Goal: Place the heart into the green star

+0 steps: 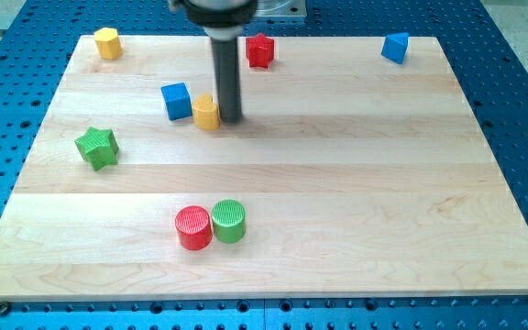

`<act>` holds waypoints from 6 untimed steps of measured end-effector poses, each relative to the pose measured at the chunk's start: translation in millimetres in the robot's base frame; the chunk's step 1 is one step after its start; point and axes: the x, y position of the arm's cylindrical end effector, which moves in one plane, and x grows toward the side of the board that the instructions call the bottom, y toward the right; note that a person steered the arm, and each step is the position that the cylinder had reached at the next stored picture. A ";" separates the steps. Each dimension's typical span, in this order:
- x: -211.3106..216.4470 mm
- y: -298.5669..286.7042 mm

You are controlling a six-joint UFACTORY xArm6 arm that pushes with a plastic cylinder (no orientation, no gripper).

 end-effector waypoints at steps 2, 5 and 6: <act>45.3 2.1; 19.6 -80.3; 86.1 -133.7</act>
